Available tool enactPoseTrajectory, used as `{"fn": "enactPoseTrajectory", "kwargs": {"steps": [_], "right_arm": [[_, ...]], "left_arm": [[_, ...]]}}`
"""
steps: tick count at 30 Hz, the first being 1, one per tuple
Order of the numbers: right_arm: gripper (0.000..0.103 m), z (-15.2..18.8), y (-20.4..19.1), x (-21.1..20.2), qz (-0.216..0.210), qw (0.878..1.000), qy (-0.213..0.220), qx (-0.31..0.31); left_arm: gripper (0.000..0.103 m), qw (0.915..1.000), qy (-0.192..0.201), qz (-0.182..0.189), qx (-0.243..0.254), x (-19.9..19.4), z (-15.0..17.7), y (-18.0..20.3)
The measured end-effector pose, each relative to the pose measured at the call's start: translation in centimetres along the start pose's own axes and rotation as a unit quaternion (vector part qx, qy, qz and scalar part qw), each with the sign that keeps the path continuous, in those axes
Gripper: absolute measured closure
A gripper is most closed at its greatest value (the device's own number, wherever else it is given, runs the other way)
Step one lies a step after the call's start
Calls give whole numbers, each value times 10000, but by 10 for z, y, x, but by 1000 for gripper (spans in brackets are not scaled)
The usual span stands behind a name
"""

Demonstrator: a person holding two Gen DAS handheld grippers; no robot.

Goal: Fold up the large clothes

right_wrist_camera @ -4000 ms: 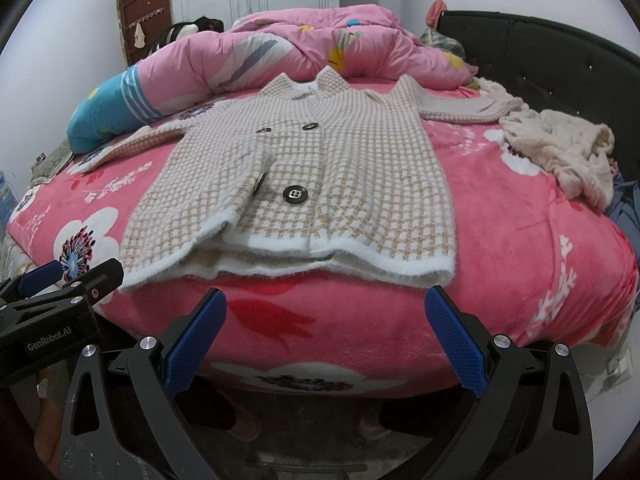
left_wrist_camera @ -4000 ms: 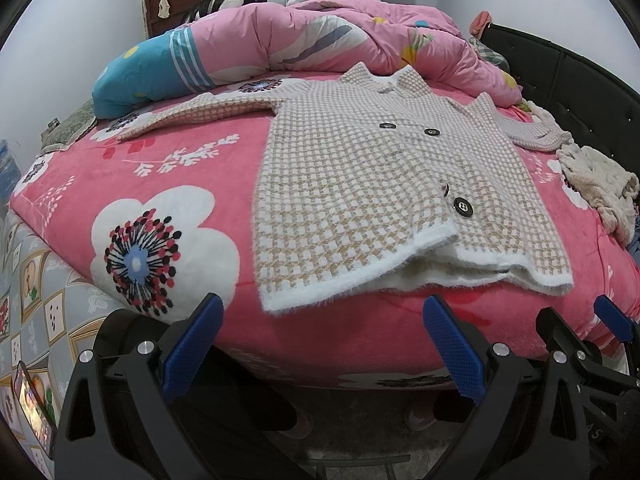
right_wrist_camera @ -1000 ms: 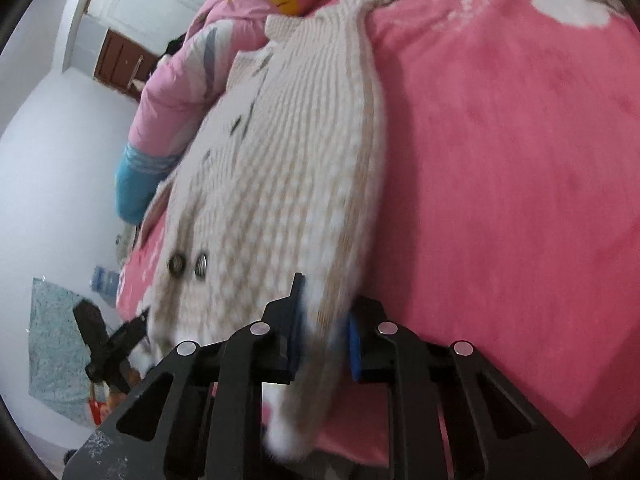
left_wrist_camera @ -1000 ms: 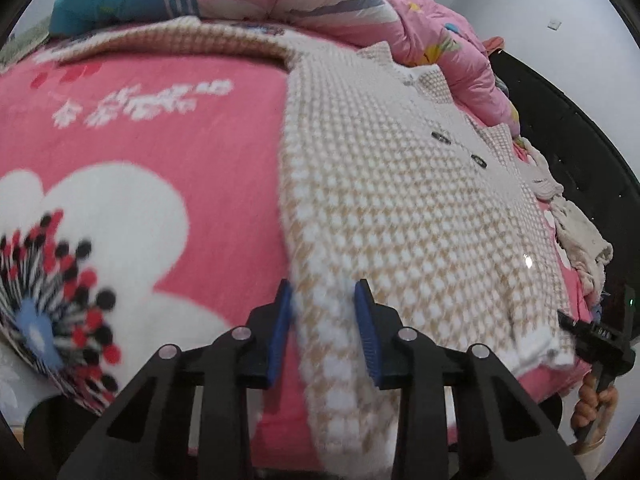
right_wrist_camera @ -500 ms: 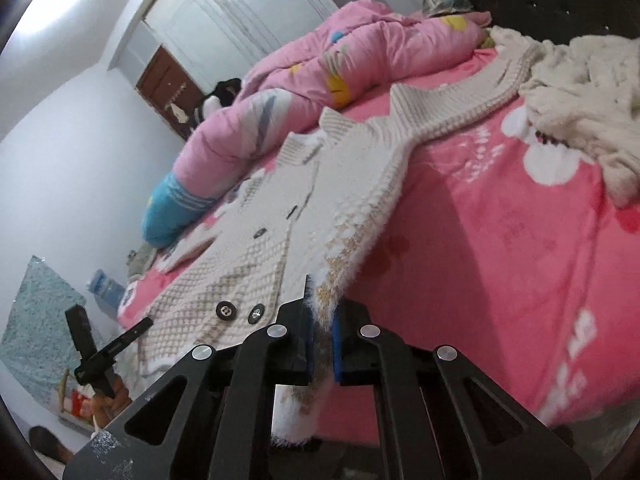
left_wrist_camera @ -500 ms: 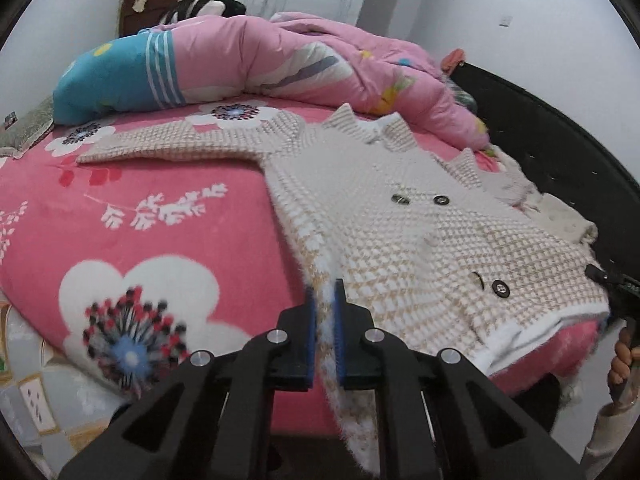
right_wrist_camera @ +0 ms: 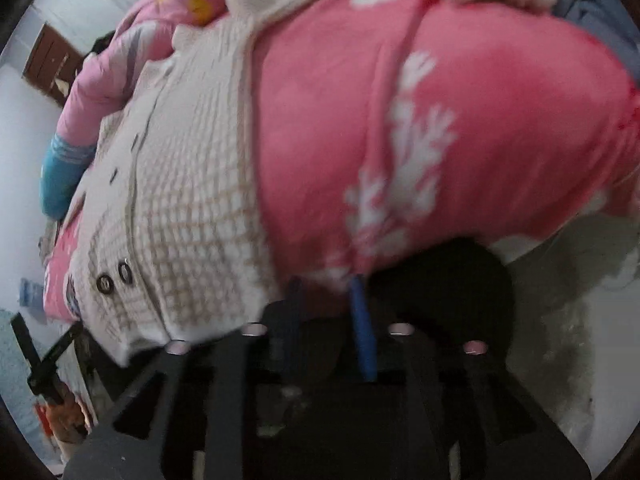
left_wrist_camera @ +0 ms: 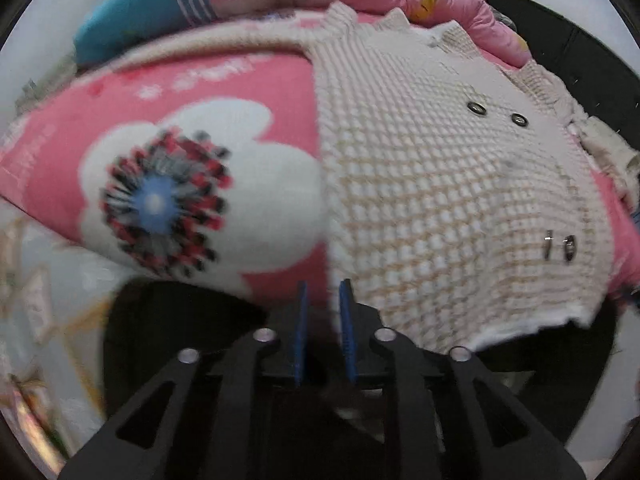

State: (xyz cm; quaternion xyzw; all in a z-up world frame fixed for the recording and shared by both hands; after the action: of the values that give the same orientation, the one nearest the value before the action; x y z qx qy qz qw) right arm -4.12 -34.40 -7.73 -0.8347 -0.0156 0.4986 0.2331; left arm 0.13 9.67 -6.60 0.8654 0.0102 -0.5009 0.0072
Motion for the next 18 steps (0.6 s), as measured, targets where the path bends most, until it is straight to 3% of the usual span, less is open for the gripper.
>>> {"fn": "enactPoseTrajectory", "kwargs": {"steps": [1, 4, 6, 11, 14, 16, 18], "right_arm": [[46, -5, -7, -9, -9, 9998, 171, -141], [40, -18, -38, -17, -210, 9973, 420, -570], [39, -27, -73, -8, -670, 9921, 443, -963], [39, -35, -159, 28, -1168, 9730, 326, -1961], [48, -33, -206, 58, -1304, 9596, 223, -2482], [56, -29, -225, 81, -1264, 9552, 68, -2676], [58, -19, -230, 118, -791, 9514, -324, -2960]], "left_arm": [[78, 9999, 156, -22, -2, -8, 0, -5], [76, 9990, 432, 89, -43, -20, -6, -8], [75, 9977, 641, 196, 19, -24, -17, 1], [68, 9923, 1007, 508, 511, -13, -54, 58], [68, 9907, 967, 712, 639, 5, -74, 86], [68, 9906, 903, 792, 660, 23, -84, 98], [68, 9929, 602, 609, 831, 53, -83, 110]]}}
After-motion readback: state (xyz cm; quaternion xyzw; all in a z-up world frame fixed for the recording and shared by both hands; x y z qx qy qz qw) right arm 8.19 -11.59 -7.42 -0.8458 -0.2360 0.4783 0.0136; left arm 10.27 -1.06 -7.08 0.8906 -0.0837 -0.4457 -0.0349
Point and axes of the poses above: each gripper's, at about its wrist camera, not at the fingertips, and x roughly the way its jaws point, y to its right, z to its underside, the point moved 2 cm from there along x, roughly the way its jaws point, and after that the axes turned 3 degrees about -z, right-handed, at the moved point
